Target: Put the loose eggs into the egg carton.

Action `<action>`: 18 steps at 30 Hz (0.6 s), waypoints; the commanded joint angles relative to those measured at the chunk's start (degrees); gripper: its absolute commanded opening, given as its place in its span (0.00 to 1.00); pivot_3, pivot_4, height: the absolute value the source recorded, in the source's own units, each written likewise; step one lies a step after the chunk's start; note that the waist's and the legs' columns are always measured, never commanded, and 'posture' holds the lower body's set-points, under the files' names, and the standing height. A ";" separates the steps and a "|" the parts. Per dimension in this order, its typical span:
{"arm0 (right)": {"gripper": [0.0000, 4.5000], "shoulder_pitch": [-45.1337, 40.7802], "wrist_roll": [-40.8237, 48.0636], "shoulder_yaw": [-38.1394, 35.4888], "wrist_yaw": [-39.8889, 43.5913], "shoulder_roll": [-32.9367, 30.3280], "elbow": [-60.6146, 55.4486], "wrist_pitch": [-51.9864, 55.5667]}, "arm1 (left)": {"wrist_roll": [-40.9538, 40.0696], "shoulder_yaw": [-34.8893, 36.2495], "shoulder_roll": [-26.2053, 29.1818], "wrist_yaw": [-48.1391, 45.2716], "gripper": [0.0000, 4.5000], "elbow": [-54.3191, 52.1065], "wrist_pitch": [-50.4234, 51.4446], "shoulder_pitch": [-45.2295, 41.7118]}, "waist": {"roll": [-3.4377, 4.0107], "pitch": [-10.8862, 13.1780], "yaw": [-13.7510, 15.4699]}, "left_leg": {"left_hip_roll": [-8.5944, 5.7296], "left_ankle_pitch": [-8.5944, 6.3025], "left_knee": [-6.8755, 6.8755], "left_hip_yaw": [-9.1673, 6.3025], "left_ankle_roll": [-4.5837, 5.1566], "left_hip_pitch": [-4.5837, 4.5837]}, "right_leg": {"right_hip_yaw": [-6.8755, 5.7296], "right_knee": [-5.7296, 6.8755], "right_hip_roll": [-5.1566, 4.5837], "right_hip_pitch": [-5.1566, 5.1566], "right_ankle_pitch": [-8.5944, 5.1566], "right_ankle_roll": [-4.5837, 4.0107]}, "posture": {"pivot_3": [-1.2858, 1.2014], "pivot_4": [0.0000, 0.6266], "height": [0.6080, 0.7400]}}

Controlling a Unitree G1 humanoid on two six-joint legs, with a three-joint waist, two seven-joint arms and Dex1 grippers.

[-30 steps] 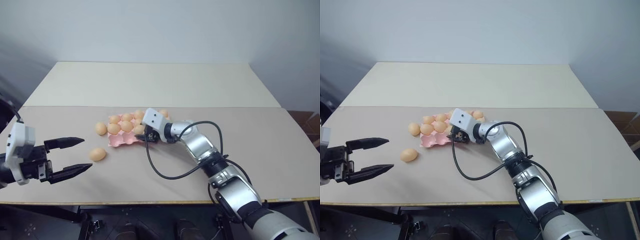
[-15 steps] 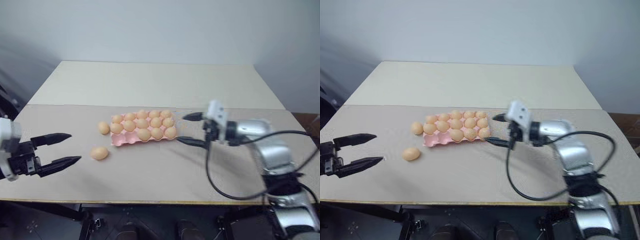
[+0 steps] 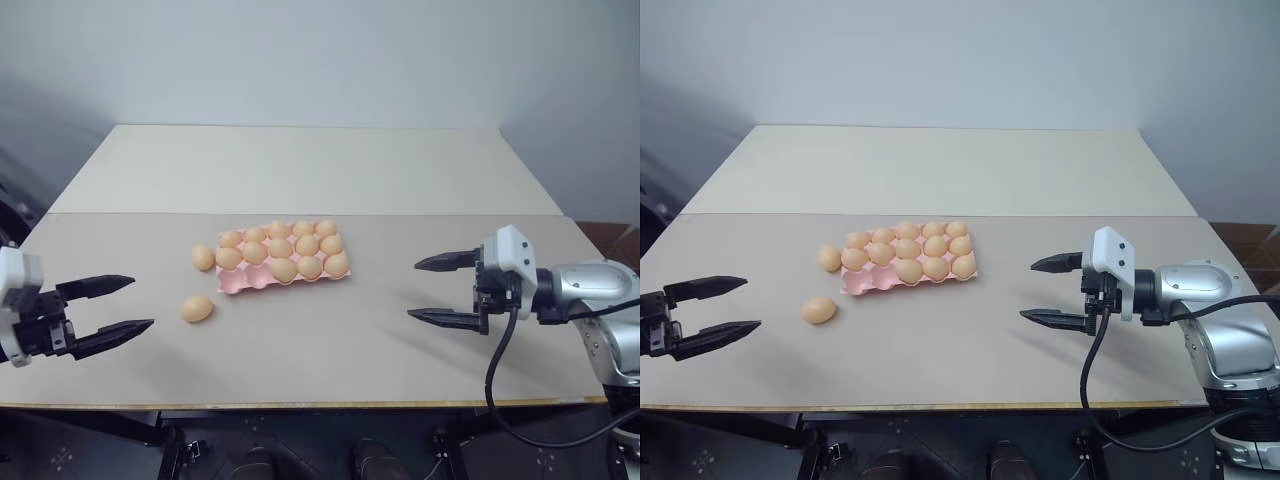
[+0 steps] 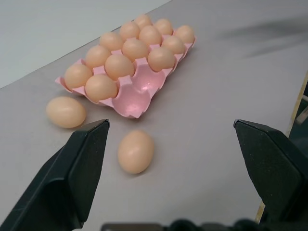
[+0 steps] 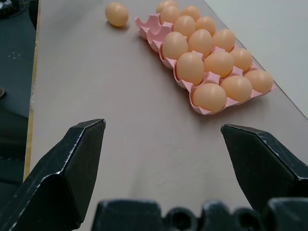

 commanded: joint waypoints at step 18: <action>1.00 -1.55 4.03 -0.77 -3.80 -0.23 -6.14 -0.19 | 23.09 -28.97 -11.61 15.31 0.81 16.46 -12.08 -19.43 | -0.01 -0.01 1.20 | -0.04 0.00 0.02 -0.04 0.00 -0.07 | 0.00 0.07 0.00 -0.04 0.01 0.00 | 0.52 0.24 1.00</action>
